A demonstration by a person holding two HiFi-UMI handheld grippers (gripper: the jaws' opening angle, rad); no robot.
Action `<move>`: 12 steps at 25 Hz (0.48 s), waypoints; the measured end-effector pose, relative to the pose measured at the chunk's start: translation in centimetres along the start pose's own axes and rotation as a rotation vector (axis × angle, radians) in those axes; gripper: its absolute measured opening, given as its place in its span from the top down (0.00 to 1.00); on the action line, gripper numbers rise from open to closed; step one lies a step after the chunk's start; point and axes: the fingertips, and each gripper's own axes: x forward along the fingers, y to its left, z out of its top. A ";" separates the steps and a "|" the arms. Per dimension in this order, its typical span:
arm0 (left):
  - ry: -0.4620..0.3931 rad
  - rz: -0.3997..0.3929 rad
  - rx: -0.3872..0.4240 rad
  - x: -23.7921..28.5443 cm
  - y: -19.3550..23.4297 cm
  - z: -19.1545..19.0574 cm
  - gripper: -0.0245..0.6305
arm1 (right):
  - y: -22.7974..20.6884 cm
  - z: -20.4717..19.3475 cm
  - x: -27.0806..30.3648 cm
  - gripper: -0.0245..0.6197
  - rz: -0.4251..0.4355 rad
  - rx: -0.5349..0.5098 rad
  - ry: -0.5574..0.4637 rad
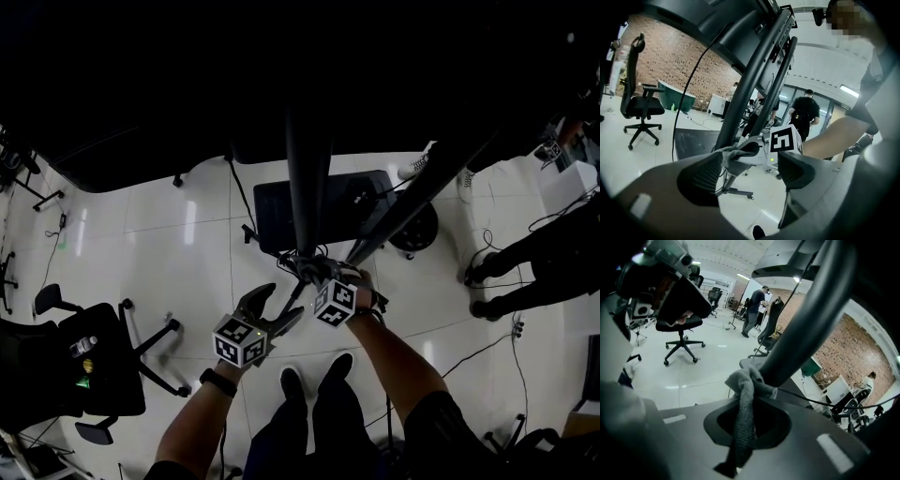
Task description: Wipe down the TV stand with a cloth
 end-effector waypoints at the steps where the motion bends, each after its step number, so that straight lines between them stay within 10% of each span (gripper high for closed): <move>1: -0.009 0.002 -0.001 -0.5 -0.4 0.4 0.34 | 0.1 0.3 -1.0 0.94 -0.004 0.018 -0.011; 12: -0.071 -0.097 0.196 -4.8 -8.6 8.4 0.34 | -7.7 6.6 -16.4 0.94 -0.157 0.092 -0.164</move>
